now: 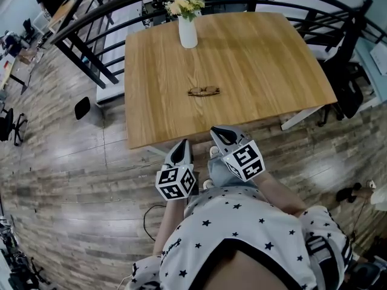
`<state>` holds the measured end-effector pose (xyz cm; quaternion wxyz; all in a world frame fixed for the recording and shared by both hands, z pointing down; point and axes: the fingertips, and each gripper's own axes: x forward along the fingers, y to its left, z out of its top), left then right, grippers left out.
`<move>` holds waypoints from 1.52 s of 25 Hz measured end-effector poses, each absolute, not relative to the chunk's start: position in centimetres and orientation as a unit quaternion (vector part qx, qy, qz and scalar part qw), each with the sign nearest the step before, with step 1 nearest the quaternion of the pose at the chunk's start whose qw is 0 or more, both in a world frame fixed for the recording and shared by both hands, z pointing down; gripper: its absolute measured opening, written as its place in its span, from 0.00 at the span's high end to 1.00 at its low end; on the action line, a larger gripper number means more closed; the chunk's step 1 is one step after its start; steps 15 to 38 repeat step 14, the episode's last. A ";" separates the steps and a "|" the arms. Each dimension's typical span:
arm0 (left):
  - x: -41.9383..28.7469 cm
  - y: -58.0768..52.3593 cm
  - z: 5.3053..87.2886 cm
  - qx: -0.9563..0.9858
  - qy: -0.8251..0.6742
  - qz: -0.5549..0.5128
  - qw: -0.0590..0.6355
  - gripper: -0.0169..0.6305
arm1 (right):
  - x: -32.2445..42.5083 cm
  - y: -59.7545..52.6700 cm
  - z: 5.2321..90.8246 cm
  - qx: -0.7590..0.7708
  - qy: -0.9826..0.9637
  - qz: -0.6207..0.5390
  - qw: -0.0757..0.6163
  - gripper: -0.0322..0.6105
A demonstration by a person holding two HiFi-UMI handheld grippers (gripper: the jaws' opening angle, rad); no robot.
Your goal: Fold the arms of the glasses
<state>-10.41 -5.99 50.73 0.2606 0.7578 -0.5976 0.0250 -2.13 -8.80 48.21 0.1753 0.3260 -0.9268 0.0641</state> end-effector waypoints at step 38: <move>-10.6 -6.4 50.4 0.755 -0.604 0.023 0.256 0.96 | -2.4 -9.0 47.9 0.320 -0.930 0.066 0.166 0.92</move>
